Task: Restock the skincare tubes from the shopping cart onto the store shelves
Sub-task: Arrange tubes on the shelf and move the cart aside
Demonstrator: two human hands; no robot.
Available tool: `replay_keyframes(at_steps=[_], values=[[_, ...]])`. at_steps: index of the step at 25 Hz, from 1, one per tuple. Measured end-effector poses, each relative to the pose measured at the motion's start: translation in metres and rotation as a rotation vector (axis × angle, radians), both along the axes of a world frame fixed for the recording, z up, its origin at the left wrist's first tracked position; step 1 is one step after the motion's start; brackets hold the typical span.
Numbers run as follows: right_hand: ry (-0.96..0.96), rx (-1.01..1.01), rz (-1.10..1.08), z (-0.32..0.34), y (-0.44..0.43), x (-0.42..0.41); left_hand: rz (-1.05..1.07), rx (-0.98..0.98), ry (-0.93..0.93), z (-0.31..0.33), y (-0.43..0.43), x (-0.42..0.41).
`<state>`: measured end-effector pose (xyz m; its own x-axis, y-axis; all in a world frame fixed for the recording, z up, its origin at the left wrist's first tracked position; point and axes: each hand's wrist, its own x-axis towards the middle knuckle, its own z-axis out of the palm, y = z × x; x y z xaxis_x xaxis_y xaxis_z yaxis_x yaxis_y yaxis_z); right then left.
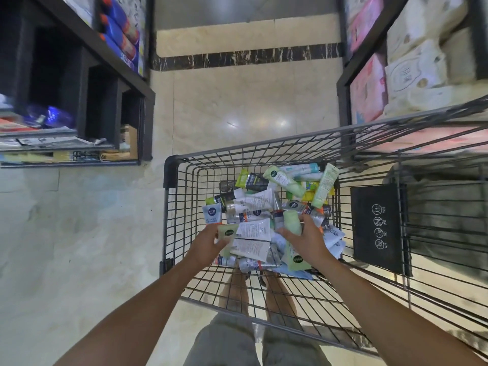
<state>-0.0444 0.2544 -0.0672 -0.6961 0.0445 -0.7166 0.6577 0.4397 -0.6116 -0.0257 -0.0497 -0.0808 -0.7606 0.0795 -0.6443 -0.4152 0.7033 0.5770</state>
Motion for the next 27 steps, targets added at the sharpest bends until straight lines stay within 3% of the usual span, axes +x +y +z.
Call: replay_keyframes(at_steps=[11,21,27], values=[[0.086,-0.204,-0.037,0.105,-0.003,-0.014,0.545,0.357,-0.026,0.127,0.046,-0.027],[0.267,-0.321,0.033,0.184,-0.036,-0.030,0.814,0.578,0.146,0.199,0.055,-0.016],[0.363,-0.367,0.123,0.216,-0.111,-0.017,0.937,0.534,0.325,0.228,0.025,0.023]])
